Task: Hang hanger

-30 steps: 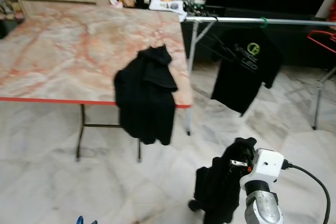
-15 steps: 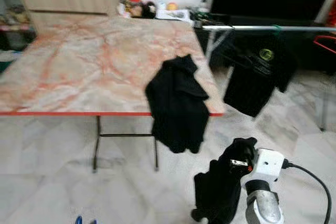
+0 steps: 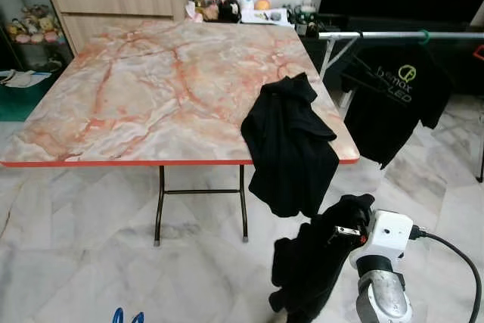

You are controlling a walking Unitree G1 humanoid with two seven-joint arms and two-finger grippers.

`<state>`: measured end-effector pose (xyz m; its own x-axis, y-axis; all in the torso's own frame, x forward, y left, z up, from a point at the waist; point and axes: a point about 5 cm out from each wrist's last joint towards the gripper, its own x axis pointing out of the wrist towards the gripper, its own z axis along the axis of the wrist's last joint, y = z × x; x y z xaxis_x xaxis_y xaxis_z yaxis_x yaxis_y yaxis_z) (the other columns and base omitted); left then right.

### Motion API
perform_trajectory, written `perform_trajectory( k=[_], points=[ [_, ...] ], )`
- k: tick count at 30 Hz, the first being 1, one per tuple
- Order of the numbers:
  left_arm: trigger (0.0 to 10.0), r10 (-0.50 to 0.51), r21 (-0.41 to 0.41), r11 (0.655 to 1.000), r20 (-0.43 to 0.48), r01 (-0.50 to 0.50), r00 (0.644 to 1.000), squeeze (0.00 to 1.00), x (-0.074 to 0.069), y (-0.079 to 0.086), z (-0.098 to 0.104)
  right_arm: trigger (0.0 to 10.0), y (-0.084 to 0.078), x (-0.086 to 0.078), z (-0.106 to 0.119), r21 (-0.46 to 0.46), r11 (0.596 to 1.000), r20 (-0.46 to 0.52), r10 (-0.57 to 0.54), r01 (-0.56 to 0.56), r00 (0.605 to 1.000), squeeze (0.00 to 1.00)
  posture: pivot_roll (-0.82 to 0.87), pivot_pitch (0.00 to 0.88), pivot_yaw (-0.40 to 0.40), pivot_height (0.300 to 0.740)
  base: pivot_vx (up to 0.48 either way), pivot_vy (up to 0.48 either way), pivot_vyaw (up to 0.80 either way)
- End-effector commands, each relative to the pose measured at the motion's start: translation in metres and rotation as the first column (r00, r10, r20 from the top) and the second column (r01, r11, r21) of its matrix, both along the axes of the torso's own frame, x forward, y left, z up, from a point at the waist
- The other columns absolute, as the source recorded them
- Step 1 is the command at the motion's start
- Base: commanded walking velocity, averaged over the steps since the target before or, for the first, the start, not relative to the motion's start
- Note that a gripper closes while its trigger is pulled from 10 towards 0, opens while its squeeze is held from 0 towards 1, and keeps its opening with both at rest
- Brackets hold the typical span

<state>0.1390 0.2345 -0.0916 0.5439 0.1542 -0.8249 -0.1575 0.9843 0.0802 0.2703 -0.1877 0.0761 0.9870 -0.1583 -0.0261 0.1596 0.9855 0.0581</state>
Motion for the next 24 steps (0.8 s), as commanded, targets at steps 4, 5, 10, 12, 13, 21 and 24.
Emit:
perform_trajectory(
  k=[4, 5, 10, 12, 13, 21, 24],
  points=[
    [10.0, 0.008, -0.018, 1.0, -0.019, -0.008, 1.0, 0.0, -0.0064, -0.0018, -0.0028, 10.0, -0.0049, 0.0022, 0.0103, -0.017, 1.0, 0.042, -0.009, 0.01, 0.999, 0.0, 0.0, 0.086, -0.033, 0.721, 0.0, 0.0, 0.0],
    [10.0, 0.008, -0.018, 1.0, -0.019, -0.008, 1.0, 0.0, -0.0064, -0.0018, -0.0028, 10.0, -0.0049, 0.0022, 0.0103, -0.017, 1.0, 0.042, -0.009, 0.01, 0.999, 0.0, 0.0, 0.086, -0.033, 0.721, 0.0, 0.0, 0.0],
    [10.0, -0.004, -0.021, 1.0, -0.025, 0.003, 1.0, 0.0, -0.0071, -0.0022, -0.0032, 10.0, -0.0024, 0.0025, 0.0136, -0.044, 0.999, 0.056, 0.016, -0.014, 0.998, 0.0, 0.0, 0.092, -0.032, 0.721, 0.279, 0.0, 0.42],
    [10.0, -0.002, -0.021, 1.0, -0.026, 0.001, 1.0, 0.0, -0.0072, -0.0021, -0.0033, 10.0, -0.0019, 0.0025, 0.0136, -0.046, 0.999, 0.055, 0.016, -0.014, 0.998, 0.0, 0.0, 0.092, -0.032, 0.721, 0.311, 0.0, 0.69],
    [10.0, -0.002, -0.021, 1.0, -0.026, 0.001, 1.0, 0.0, -0.0072, -0.0022, -0.0033, 10.0, -0.0017, 0.0025, 0.0135, -0.048, 0.999, 0.053, 0.016, -0.014, 0.998, 0.0, 0.0, 0.092, -0.032, 0.721, 0.315, 0.0, 0.58],
    [10.0, 0.004, -0.027, 1.0, -0.025, -0.005, 1.0, 0.0, -0.0073, -0.0026, -0.0034, 10.0, 0.0005, 0.0027, 0.0132, -0.039, 0.999, 0.057, 0.028, -0.025, 0.998, 0.0, 0.0, 0.093, -0.032, 0.721, 0.333, 0.0, 0.0],
    [10.0, 0.003, -0.025, 1.0, -0.025, -0.003, 1.0, 0.0, -0.0073, -0.0026, -0.0034, 10.0, 0.0029, 0.0024, 0.0164, -0.067, 0.997, 0.074, 0.045, -0.04, 0.996, 0.0, 0.0, 0.094, -0.033, 0.721, 0.235, 0.0, 0.0]
  ],
)
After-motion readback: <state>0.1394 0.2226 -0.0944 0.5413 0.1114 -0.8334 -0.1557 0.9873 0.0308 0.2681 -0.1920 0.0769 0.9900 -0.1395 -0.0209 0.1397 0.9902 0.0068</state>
